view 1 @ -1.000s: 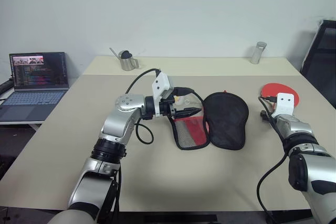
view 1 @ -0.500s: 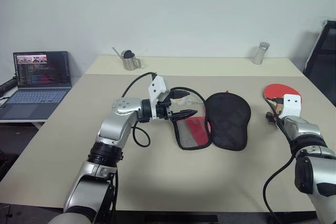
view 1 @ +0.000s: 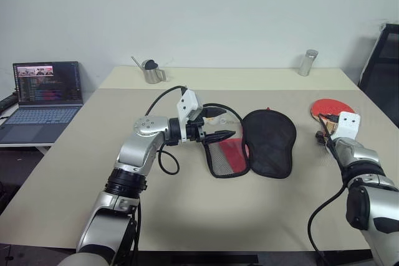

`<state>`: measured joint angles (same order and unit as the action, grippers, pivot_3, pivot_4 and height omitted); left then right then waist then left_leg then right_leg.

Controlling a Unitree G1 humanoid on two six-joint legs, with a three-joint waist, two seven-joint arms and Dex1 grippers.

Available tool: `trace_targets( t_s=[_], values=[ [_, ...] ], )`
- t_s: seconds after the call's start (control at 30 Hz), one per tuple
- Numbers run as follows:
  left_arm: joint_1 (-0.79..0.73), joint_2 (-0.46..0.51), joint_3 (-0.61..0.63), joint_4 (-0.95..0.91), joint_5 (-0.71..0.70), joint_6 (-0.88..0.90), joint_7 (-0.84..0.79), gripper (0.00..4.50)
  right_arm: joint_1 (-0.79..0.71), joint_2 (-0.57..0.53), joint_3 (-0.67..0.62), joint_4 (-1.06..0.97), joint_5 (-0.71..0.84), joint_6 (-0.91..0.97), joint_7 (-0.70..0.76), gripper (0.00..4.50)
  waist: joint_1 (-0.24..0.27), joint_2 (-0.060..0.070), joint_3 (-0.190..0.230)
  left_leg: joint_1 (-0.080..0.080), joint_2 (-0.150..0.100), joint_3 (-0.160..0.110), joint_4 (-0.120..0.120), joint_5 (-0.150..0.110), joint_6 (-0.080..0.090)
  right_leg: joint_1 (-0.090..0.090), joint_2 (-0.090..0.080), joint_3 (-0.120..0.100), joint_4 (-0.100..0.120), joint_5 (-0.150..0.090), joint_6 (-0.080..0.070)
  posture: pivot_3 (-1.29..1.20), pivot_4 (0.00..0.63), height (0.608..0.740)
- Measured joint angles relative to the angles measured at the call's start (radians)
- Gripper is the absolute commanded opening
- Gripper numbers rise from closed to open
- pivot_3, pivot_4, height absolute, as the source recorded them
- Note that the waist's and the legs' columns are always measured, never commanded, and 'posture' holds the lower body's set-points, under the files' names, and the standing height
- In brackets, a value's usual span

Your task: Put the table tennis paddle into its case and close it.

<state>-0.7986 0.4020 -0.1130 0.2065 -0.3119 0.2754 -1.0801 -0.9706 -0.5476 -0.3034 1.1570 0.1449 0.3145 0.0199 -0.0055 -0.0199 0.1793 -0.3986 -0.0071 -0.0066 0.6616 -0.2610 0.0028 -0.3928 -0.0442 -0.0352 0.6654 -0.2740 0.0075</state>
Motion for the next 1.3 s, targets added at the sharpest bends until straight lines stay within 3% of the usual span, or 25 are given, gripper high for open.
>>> trace_targets(
  t_s=[0.53, 0.9, 1.3],
  values=[
    [0.008, 0.000, 0.000, -0.007, 0.000, 0.002, -0.001, 3.91, 0.039, 0.027, 0.074, -0.060, -0.060, -0.027, 0.001, 3.60, -0.004, 0.000, 0.000, 0.000, 0.000, 0.000, 0.000, 0.000, 0.000, 0.000, 0.000, 0.000, 0.000, 0.000, 0.000, 0.00, 0.150, 0.740],
    [0.010, 0.000, 0.000, -0.007, 0.000, 0.002, -0.002, 3.91, 0.069, -0.025, 0.108, -0.073, -0.096, -0.008, -0.044, 3.60, 0.012, 0.000, 0.000, 0.000, -0.001, -0.002, 0.001, 0.000, 0.000, 0.002, -0.001, -0.002, -0.001, 0.000, 0.000, 0.00, 0.150, 0.740],
    [0.031, -0.001, -0.001, -0.007, 0.000, 0.000, -0.003, 3.91, 0.236, -0.091, 0.069, -0.292, -0.053, 0.090, 0.019, 3.60, 0.012, 0.000, 0.000, 0.000, -0.001, -0.003, 0.001, 0.000, 0.001, 0.003, -0.001, -0.002, -0.001, 0.000, 0.000, 0.00, 0.150, 0.740]
  ],
)
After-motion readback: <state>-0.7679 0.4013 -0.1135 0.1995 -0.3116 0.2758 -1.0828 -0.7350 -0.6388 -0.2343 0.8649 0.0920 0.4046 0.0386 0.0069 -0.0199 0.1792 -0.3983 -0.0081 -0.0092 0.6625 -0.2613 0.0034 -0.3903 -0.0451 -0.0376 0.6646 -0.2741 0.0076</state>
